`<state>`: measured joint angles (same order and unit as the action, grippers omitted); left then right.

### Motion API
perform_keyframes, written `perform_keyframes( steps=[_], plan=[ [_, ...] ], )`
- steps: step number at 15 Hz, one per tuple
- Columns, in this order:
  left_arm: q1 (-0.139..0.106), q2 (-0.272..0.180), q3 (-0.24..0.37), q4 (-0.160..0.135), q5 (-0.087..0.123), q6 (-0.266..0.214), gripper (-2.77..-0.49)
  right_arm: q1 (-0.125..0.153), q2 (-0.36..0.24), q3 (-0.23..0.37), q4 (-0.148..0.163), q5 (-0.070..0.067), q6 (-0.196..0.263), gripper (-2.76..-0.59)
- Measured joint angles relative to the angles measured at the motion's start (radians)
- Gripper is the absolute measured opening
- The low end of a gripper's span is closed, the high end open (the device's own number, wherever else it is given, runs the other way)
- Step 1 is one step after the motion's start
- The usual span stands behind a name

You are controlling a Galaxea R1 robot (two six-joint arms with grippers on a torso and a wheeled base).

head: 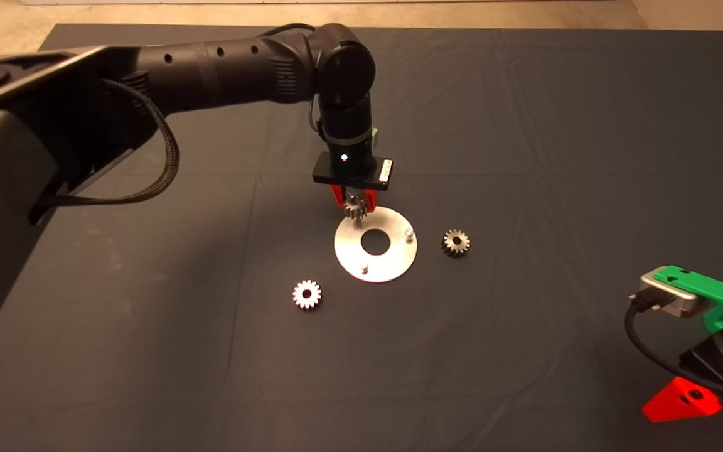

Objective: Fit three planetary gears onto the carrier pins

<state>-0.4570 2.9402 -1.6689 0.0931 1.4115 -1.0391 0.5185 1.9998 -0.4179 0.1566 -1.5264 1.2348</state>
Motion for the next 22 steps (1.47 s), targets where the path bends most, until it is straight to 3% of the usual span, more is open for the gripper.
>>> perform_keyframes(
  steps=[5,8,12,22],
  plan=[
    [0.0,0.002,-0.011,-0.003,-0.01,0.0,-2.24,0.0,0.0,0.0,0.0,0.0,0.0,-0.61],
    [0.022,0.002,-0.023,-0.003,-0.019,0.0,-2.24,0.0,0.0,0.0,0.0,0.0,0.0,-0.61],
    [0.032,0.002,-0.03,0.0,-0.023,0.001,-2.25,0.0,0.0,0.0,0.0,0.0,0.0,-0.61],
    [0.032,0.002,-0.031,0.0,-0.024,0.004,-2.2,0.0,0.0,0.0,0.0,0.0,0.0,-0.61]
  ],
)
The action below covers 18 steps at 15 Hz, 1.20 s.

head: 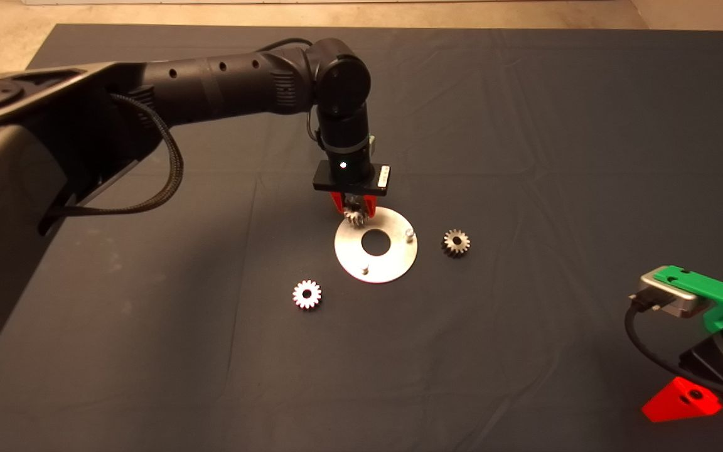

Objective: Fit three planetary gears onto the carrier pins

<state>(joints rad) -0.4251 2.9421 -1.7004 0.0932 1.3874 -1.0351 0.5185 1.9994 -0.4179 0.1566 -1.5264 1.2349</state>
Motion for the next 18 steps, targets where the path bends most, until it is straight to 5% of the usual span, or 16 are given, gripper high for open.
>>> perform_keyframes(
  steps=[10,14,18],
  plan=[
    [-0.022,-0.012,0.023,-0.004,0.009,0.0,-1.8,0.0,0.0,0.0,0.0,0.0,0.0,-0.61],
    [-0.094,-0.125,0.158,-0.011,0.044,-0.026,-1.62,0.0,0.0,0.0,0.0,0.0,0.0,-0.61],
    [-0.083,-0.281,0.424,-0.011,0.059,-0.163,-1.39,0.0,0.004,0.0,0.0,-0.001,-0.003,-0.61]
  ],
)
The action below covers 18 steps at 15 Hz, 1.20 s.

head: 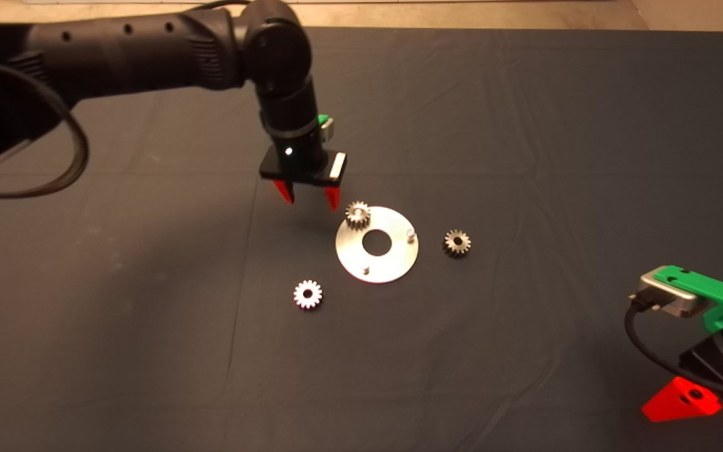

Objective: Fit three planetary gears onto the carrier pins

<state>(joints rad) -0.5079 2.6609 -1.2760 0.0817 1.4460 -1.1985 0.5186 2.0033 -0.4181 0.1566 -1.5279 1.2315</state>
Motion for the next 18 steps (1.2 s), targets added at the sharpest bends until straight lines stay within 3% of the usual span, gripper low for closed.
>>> perform_keyframes(
  steps=[2,4,5,7,8,11,13,15,18],
  plan=[
    [0.0,-0.07,0.144,0.0,0.0,-0.075,-1.31,0.0,0.03,-0.001,0.0,-0.004,-0.001,-0.61],
    [0.0,-0.142,0.264,0.0,0.0,-0.142,-1.22,0.0,0.107,-0.006,0.0,-0.01,-0.001,-0.61],
    [-0.001,-0.186,0.31,0.0,0.0,-0.173,-1.15,0.0,0.148,-0.009,0.0,0.002,-0.001,-0.61],
    [0.0,-0.272,0.363,0.001,0.018,-0.208,-1.09,0.0,0.152,-0.015,0.0,0.002,0.0,-0.61],
    [-0.002,-0.279,0.37,0.001,0.027,-0.212,-1.09,0.0,0.152,-0.018,0.0,-0.002,-0.001,-0.61],
    [-0.003,-0.241,0.408,0.006,-0.003,-0.233,-1.09,0.0,0.152,-0.022,0.0,-0.003,-0.001,-0.61],
    [0.007,-0.24,0.408,0.035,-0.003,-0.238,-1.09,0.0,0.152,-0.023,0.0,-0.005,-0.001,-0.61],
    [0.043,-0.225,0.41,0.062,0.001,-0.238,-1.09,0.001,0.157,-0.024,0.0,-0.004,-0.001,-0.61],
    [0.05,-0.206,0.436,0.103,-0.007,-0.237,-1.09,0.003,0.158,-0.024,0.0,-0.004,0.0,-0.61]
  ],
)
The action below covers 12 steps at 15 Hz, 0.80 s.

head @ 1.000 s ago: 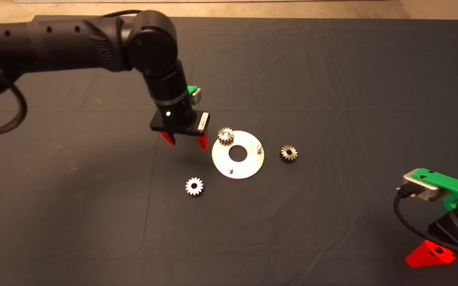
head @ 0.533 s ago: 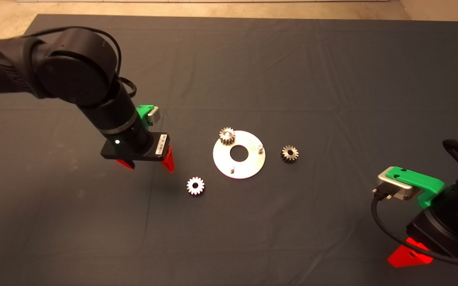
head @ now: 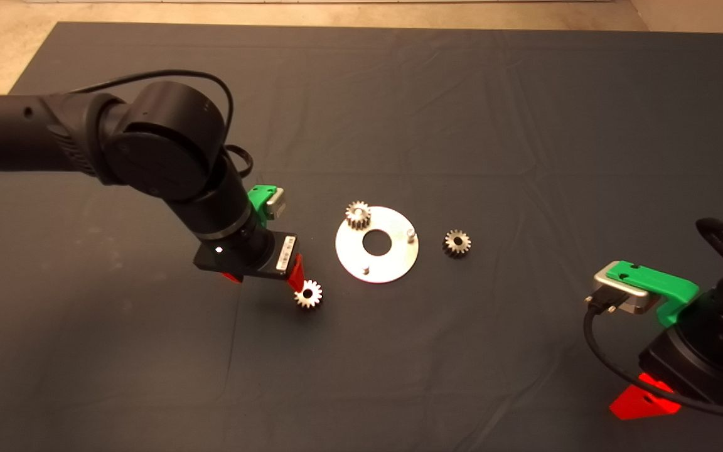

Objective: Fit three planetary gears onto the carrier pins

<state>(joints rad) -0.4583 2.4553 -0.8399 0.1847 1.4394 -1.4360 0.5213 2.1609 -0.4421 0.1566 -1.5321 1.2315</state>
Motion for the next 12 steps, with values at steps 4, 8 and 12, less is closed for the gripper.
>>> perform_keyframes(
  steps=[4,8,12],
  plan=[
    [0.018,-0.001,0.002,0.011,0.002,0.003,-0.97,0.0,0.001,0.0,0.0,0.001,0.0,-0.61],
    [0.054,0.028,0.002,0.033,-0.002,0.004,-0.79,0.0,0.0,0.0,0.0,-0.001,0.0,-0.61],
    [0.084,0.078,-0.054,0.041,0.001,0.019,-0.64,0.0,0.0,0.0,0.0,0.0,0.0,-0.61]
  ],
)
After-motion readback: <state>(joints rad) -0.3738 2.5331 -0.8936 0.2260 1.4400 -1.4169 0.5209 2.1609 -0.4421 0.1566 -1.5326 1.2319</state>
